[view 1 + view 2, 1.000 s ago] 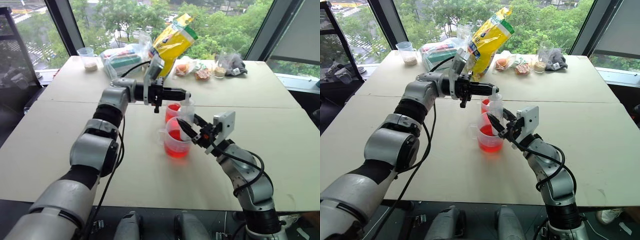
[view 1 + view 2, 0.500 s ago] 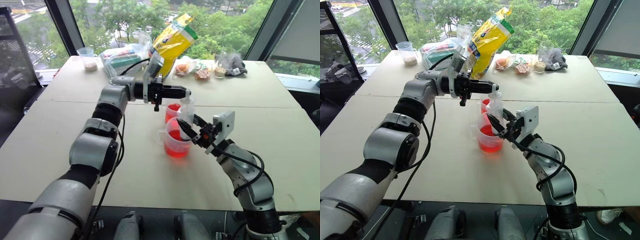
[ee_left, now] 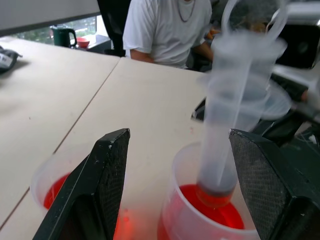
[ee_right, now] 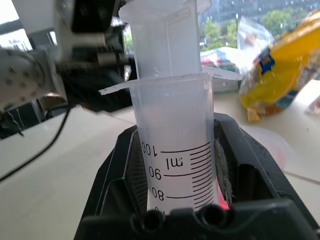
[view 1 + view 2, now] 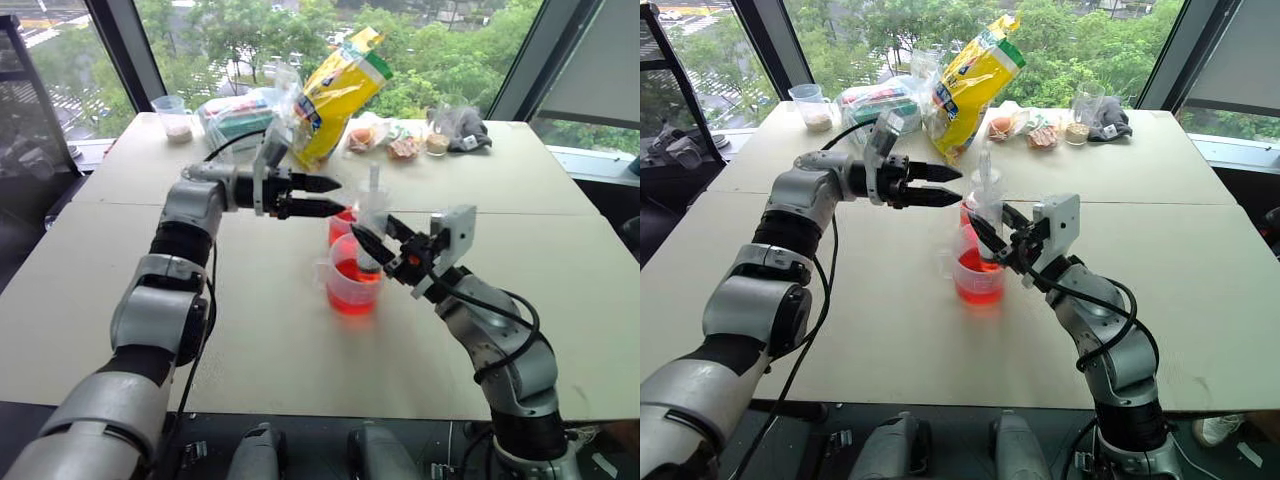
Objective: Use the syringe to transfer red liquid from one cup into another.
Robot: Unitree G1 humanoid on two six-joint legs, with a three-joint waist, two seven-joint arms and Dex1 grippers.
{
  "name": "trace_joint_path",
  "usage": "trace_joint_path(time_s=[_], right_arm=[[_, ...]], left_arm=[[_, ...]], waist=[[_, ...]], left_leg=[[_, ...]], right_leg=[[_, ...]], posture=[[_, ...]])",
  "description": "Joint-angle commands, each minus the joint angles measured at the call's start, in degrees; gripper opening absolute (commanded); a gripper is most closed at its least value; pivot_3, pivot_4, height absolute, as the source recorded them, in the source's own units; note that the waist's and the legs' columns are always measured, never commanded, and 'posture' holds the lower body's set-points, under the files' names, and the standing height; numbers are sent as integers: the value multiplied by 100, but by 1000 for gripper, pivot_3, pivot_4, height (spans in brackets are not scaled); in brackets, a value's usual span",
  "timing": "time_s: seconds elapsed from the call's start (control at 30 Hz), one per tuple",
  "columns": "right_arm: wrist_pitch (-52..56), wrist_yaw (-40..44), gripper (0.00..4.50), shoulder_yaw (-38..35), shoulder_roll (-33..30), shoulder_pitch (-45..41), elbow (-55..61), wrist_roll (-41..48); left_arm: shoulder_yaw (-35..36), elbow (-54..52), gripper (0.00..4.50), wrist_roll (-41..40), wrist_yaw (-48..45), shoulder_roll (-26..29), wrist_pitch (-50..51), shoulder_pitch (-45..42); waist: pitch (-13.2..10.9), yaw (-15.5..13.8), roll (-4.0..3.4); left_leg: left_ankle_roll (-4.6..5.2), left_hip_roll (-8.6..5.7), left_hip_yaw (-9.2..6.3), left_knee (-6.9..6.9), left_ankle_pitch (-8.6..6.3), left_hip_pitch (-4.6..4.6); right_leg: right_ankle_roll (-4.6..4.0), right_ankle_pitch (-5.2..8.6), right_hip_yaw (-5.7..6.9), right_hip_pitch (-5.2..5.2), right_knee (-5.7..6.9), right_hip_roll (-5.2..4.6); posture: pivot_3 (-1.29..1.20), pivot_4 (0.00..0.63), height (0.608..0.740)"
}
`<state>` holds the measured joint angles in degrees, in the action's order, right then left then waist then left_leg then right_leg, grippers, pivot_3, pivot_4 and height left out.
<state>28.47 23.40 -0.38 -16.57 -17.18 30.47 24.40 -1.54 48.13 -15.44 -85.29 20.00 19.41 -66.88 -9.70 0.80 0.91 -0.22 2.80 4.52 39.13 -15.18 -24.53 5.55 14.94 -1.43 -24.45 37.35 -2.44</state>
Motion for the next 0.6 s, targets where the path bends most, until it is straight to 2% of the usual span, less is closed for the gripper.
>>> trace_joint_path(time_s=[0.03, 0.17, 0.37, 0.47, 0.6], right_arm=[[123, -123, 1428, -237, 45, -162, 353, 351], [500, -353, 1428, -572, 93, -602, 407, 953], [1196, -462, 1428, -1247, -325, -1986, -187, 1897], [1020, -224, 1428, -1309, -544, -2816, -1222, 1759], [136, 379, 1428, -1058, -550, -3572, -2912, 1146]], left_arm=[[147, -457, 3197, -121, 124, 241, 205, -5], [322, -874, 3197, -291, 346, 451, 551, 210], [498, -1567, 3197, -523, 664, 696, 963, 612], [569, -1885, 3197, -673, 851, 723, 1102, 768], [608, -2237, 3197, -831, 1073, 719, 1266, 901]], waist=[[0, -1, 0], [0, -1, 0], [0, 9, -1], [0, 6, -1], [0, 6, -1]], left_leg=[[0, 0, 0, 0, 0, 0], [0, 0, 1, 0, 0, 0], [0, 1, 2, 1, 0, 2], [0, 1, 4, 1, 0, 2], [0, -1, 10, 1, 0, 2]], right_leg=[[0, 0, 0, 0, -1, 0], [0, 0, 0, 0, 0, -5], [0, -1, 0, -2, 9, -7], [0, -1, 0, -4, 9, -7], [0, -1, 0, -4, 9, -8]], posture=[[0, 150, 740], [0, 150, 740], [0, 150, 740], [0, 150, 740], [0, 150, 740]])
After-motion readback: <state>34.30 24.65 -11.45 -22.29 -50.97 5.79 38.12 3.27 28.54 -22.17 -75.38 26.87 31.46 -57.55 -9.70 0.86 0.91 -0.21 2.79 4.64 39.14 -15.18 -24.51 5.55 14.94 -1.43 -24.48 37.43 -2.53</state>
